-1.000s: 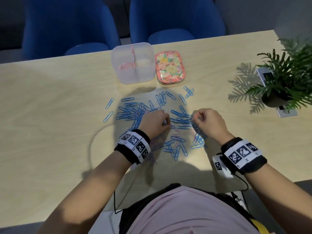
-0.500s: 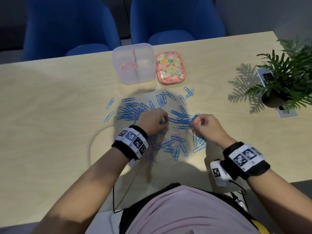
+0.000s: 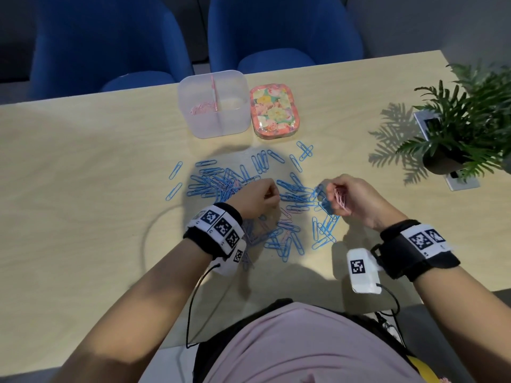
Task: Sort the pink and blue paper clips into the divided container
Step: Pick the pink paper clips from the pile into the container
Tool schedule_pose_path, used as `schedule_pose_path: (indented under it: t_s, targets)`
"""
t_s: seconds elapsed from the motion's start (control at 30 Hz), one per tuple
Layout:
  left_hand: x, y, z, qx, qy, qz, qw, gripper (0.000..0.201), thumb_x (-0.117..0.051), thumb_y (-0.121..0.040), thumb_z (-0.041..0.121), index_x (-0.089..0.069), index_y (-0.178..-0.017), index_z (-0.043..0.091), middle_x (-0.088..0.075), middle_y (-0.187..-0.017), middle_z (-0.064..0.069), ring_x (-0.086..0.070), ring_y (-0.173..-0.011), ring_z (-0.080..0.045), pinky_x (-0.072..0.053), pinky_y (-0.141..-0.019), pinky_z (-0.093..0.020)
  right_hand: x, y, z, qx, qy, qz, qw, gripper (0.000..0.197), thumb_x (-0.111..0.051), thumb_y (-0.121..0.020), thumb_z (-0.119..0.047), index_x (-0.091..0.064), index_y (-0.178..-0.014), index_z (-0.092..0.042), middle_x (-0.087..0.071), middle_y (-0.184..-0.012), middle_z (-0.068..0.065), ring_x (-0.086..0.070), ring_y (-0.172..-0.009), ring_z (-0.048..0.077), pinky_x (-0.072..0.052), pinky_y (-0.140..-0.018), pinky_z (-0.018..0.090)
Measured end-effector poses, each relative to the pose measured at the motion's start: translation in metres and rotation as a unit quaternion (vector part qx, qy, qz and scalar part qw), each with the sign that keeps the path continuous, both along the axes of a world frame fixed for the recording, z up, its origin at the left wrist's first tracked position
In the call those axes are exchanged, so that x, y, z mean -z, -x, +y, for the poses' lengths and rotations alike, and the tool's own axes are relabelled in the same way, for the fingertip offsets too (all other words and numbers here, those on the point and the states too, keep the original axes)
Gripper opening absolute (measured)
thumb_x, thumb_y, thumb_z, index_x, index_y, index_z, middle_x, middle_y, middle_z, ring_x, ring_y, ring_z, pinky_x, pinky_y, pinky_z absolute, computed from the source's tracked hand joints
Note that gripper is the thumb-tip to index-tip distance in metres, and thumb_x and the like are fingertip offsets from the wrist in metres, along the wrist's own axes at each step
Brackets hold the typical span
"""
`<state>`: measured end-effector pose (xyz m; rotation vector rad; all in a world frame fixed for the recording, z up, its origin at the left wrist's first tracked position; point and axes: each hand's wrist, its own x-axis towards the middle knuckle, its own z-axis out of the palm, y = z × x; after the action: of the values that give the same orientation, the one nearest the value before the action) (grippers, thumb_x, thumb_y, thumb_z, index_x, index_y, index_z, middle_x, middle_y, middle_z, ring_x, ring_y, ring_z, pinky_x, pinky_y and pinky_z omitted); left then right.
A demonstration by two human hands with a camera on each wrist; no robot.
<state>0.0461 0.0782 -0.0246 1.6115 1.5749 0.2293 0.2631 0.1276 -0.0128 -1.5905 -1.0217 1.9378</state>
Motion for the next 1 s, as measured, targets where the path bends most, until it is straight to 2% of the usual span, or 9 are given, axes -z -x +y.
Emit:
schedule_pose_path:
  t_s: [0.07, 0.23, 0.4, 0.43, 0.53, 0.6, 0.67, 0.77, 1.0]
  targets:
    - [-0.001, -0.003, 0.002, -0.015, 0.03, -0.023, 0.999, 0.017, -0.044, -0.093, 0.015, -0.055, -0.105, 0.008, -0.054, -0.095, -0.005, -0.051, -0.084, -0.019, -0.042, -0.069, -0.027, 0.009, 0.01, -0.008, -0.091, -0.131, -0.095, 0.983, 0.028, -0.058, -0.088, -0.012, -0.052, -0.06, -0.014, -0.042, -0.046, -0.003, -0.031, -0.032, 0.007, -0.022, -0.037, 0.013]
    - [0.002, -0.014, 0.001, 0.036, 0.002, 0.041, 0.999, 0.019, -0.047, -0.091, 0.021, -0.058, -0.103, 0.011, -0.061, -0.102, -0.007, -0.056, -0.097, -0.024, -0.04, -0.079, -0.03, 0.021, 0.029, -0.02, -0.328, -0.303, -0.338, 0.829, 0.01, -0.07, -0.075, -0.026, -0.061, -0.078, -0.023, -0.045, -0.054, -0.008, -0.044, -0.058, 0.014, -0.029, -0.053, 0.03]
    - [0.003, -0.015, -0.002, 0.08, -0.063, 0.12, 0.988, 0.016, -0.055, -0.087, 0.021, -0.06, -0.1, 0.013, -0.059, -0.108, -0.006, -0.057, -0.101, -0.023, -0.044, -0.083, -0.033, 0.026, 0.028, -0.015, -0.34, -0.325, -0.375, 0.799, 0.012, -0.063, -0.083, -0.03, -0.06, -0.077, -0.019, -0.055, -0.069, -0.003, -0.05, -0.072, 0.019, -0.034, -0.062, 0.029]
    - [0.003, -0.015, -0.002, 0.09, -0.071, 0.128, 0.985, 0.016, -0.054, -0.088, 0.02, -0.061, -0.1, 0.013, -0.059, -0.108, -0.006, -0.057, -0.102, -0.024, -0.045, -0.084, -0.034, 0.027, 0.026, -0.01, -0.335, -0.316, -0.363, 0.81, 0.014, -0.063, -0.083, -0.03, -0.059, -0.073, -0.021, -0.056, -0.068, -0.001, -0.05, -0.067, 0.019, -0.036, -0.061, 0.03]
    - [0.003, -0.014, -0.004, 0.123, -0.078, 0.157, 0.977, 0.019, -0.049, -0.091, 0.017, -0.06, -0.104, 0.01, -0.06, -0.11, -0.008, -0.055, -0.107, -0.025, -0.045, -0.087, -0.037, 0.019, 0.03, 0.002, -0.212, -0.209, -0.2, 0.933, 0.022, -0.064, -0.083, -0.016, -0.055, -0.063, -0.019, -0.05, -0.056, 0.003, -0.042, -0.043, 0.011, -0.036, -0.051, 0.024]
    - [0.004, -0.011, -0.006, 0.134, -0.069, 0.165, 0.975, 0.019, -0.047, -0.092, 0.016, -0.059, -0.106, 0.008, -0.059, -0.112, -0.011, -0.054, -0.109, -0.027, -0.045, -0.089, -0.039, 0.003, 0.041, 0.017, -0.116, -0.083, -0.08, 0.987, 0.019, -0.058, -0.087, -0.009, -0.055, -0.068, -0.01, -0.049, -0.061, 0.008, -0.041, -0.036, 0.008, -0.032, -0.038, 0.016]
    - [0.004, -0.008, -0.009, 0.134, -0.063, 0.162, 0.976, 0.02, -0.047, -0.092, 0.016, -0.057, -0.105, 0.005, -0.059, -0.112, -0.014, -0.055, -0.107, -0.029, -0.045, -0.088, -0.04, -0.016, 0.058, 0.033, -0.086, 0.034, 0.006, 0.996, 0.017, -0.051, -0.091, -0.007, -0.056, -0.075, -0.004, -0.058, -0.067, 0.008, -0.051, -0.037, 0.006, -0.038, -0.032, 0.016]
    - [0.004, -0.001, -0.015, 0.106, -0.058, 0.124, 0.985, 0.018, -0.047, -0.092, 0.016, -0.056, -0.1, 0.001, -0.059, -0.105, -0.016, -0.057, -0.098, -0.03, -0.043, -0.082, -0.039, -0.041, 0.089, 0.054, -0.106, 0.116, 0.091, 0.983, 0.021, -0.043, -0.096, -0.01, -0.057, -0.085, 0.001, -0.069, -0.061, 0.005, -0.066, -0.049, 0.007, -0.054, -0.046, 0.017]
    - [-0.017, 0.049, -0.031, -0.067, -0.022, -0.015, 0.997, 0.016, -0.051, -0.093, 0.022, -0.045, -0.081, 0.012, -0.046, -0.071, 0.001, -0.041, -0.062, -0.012, -0.031, -0.058, -0.025, -0.085, 0.187, 0.09, -0.101, 0.105, 0.165, 0.975, 0.023, -0.035, -0.095, 0.003, -0.055, -0.085, 0.006, -0.069, -0.064, 0.019, -0.07, -0.054, 0.026, -0.059, -0.053, 0.033]
